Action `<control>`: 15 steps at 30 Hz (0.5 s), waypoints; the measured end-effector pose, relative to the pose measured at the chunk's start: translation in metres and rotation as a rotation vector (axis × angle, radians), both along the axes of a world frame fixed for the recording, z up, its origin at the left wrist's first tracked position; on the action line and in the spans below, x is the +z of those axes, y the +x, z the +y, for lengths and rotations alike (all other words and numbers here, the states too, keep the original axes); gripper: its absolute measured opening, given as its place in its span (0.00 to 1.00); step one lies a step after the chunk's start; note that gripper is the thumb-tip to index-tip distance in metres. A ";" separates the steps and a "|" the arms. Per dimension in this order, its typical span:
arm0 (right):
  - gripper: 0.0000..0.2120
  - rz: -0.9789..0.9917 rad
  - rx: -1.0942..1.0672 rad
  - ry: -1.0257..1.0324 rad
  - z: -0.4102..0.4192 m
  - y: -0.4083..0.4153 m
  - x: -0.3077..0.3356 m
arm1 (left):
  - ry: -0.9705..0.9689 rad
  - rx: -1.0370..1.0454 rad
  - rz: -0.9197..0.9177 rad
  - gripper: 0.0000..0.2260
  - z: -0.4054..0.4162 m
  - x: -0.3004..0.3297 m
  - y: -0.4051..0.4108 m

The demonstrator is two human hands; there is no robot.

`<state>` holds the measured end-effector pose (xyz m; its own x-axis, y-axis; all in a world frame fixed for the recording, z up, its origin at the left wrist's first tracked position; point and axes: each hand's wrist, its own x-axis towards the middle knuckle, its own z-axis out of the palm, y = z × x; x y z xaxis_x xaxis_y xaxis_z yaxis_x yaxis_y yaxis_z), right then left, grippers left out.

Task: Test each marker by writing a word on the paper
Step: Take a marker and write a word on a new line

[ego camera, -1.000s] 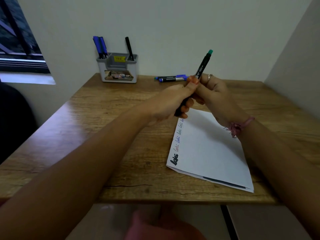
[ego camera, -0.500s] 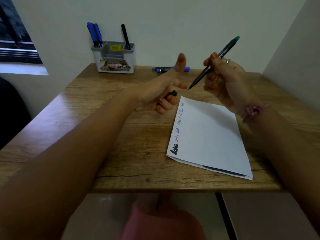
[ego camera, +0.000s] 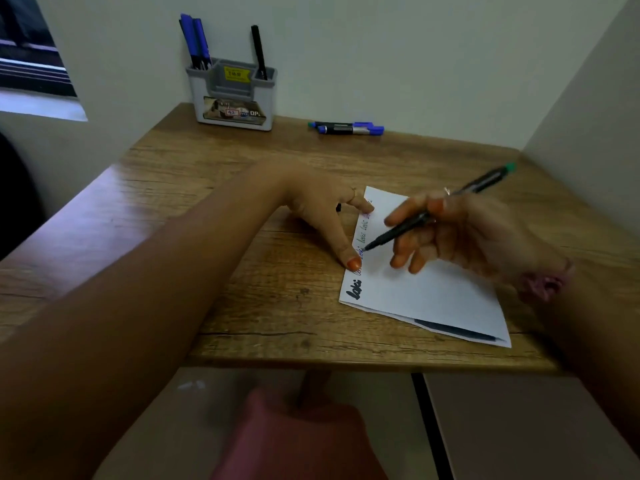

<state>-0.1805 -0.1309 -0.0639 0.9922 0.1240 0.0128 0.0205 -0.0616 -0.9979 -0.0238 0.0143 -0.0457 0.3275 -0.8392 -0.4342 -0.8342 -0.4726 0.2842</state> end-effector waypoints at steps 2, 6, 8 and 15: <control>0.11 -0.003 0.024 -0.013 0.007 -0.012 -0.009 | 0.013 0.001 -0.021 0.47 0.000 0.001 -0.002; 0.06 -0.126 0.059 -0.220 0.012 -0.016 -0.018 | 0.021 0.009 -0.030 0.49 0.000 0.001 -0.004; 0.06 -0.136 0.076 -0.247 0.013 -0.009 -0.016 | 0.021 0.010 -0.043 0.49 0.001 0.002 -0.004; 0.08 -0.191 0.021 -0.254 0.014 0.008 -0.027 | 0.028 0.025 -0.042 0.47 0.001 0.001 -0.004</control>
<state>-0.1727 -0.1170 -0.0913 0.9720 0.1678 0.1647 0.2102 -0.3059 -0.9286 -0.0277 0.0148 -0.0445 0.3665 -0.8182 -0.4429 -0.8332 -0.5005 0.2352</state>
